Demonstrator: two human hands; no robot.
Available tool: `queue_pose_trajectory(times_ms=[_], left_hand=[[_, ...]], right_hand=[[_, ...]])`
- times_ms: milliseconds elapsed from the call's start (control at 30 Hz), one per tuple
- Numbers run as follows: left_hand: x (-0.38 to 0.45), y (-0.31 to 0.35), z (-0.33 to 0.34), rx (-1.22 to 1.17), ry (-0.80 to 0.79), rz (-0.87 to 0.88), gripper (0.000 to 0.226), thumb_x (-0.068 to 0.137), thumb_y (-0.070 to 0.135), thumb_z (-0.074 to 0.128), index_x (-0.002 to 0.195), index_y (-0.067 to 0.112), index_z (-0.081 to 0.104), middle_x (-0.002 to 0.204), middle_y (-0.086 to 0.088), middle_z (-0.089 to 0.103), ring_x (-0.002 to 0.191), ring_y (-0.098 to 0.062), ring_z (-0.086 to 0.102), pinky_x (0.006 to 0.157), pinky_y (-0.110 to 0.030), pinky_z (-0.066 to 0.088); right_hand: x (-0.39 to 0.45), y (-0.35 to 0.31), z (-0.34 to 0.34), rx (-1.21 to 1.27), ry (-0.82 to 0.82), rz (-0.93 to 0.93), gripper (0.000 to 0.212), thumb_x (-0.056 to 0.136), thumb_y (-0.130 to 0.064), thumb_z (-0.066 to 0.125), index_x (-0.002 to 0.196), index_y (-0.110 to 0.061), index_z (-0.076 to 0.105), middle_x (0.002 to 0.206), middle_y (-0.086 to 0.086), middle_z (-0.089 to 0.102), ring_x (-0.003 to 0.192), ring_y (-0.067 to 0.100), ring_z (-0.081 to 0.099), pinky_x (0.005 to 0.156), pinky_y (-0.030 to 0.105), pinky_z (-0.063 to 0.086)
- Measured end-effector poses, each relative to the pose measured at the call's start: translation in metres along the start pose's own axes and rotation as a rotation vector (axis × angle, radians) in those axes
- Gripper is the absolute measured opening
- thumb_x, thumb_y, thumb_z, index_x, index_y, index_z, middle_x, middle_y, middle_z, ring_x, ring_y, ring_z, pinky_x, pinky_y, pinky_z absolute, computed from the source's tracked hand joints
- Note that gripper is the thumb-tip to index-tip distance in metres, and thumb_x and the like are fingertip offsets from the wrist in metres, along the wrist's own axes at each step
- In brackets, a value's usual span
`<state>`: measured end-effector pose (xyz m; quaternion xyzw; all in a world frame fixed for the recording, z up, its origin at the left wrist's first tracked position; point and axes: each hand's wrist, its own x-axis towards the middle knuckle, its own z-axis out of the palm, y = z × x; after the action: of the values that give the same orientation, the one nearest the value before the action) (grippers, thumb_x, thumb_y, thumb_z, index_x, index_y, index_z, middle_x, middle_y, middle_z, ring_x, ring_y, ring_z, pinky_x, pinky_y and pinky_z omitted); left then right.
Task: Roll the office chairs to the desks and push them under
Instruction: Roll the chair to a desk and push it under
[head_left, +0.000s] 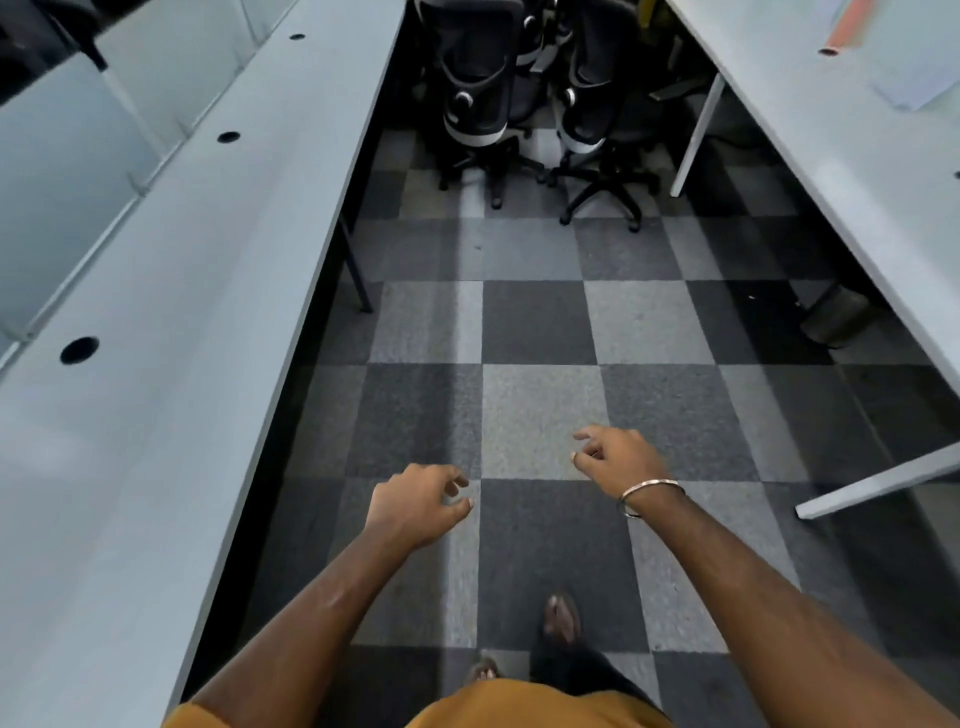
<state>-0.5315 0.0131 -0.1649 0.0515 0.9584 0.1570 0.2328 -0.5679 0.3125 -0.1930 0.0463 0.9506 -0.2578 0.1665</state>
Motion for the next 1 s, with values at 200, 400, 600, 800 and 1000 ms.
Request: queue_pose_trajectory(times_ms=[200,400,600,800,1000], left_hand=[[0.126,0.035,-0.046,0.011,0.033,-0.002,0.040,0.093,0.057,0.060,0.129,0.041,0.064,0.119,0.019,0.069,0.112,-0.014,0.066,0.090,-0.036,0.053],[0.250,0.077,-0.095,-0.042,0.049,-0.058,0.040,0.092,0.059,0.060,0.127,0.041,0.066,0.116,0.020,0.070,0.109,-0.011,0.067,0.093,-0.038,0.056],[0.365,0.105,-0.141,-0.114,0.077,-0.075,0.037,0.090,0.059,0.061,0.123,0.042,0.067,0.103,0.025,0.065,0.103,-0.005,0.066,0.086,-0.033,0.053],[0.494,0.106,-0.182,-0.161,0.082,-0.050,0.043,0.084,0.064,0.057,0.120,0.043,0.067,0.105,0.025,0.069,0.101,-0.002,0.067,0.088,-0.035,0.058],[0.644,0.094,-0.251,-0.166,0.042,-0.027,0.044,0.083,0.065,0.057,0.119,0.043,0.068,0.104,0.023,0.071,0.099,-0.004,0.068,0.088,-0.036,0.058]], right_hand=[[0.115,0.011,-0.053,-0.011,0.013,-0.020,0.027,0.090,-0.037,0.066,0.111,-0.024,0.076,0.107,-0.013,0.077,0.096,0.015,0.071,0.085,0.037,0.057],[0.246,0.021,-0.130,-0.042,-0.013,-0.057,0.035,0.091,-0.036,0.065,0.124,-0.028,0.071,0.094,-0.010,0.077,0.094,0.017,0.070,0.083,0.034,0.056],[0.367,0.014,-0.198,-0.040,-0.028,-0.105,0.038,0.093,-0.042,0.067,0.128,-0.029,0.069,0.113,-0.005,0.077,0.107,0.020,0.070,0.092,0.037,0.056],[0.499,0.000,-0.241,-0.058,-0.030,-0.134,0.035,0.094,-0.039,0.067,0.127,-0.027,0.070,0.113,-0.004,0.077,0.107,0.020,0.070,0.093,0.035,0.055],[0.639,-0.024,-0.285,-0.071,0.021,-0.117,0.031,0.095,-0.035,0.066,0.123,-0.023,0.073,0.111,-0.002,0.077,0.106,0.020,0.070,0.092,0.035,0.055]])
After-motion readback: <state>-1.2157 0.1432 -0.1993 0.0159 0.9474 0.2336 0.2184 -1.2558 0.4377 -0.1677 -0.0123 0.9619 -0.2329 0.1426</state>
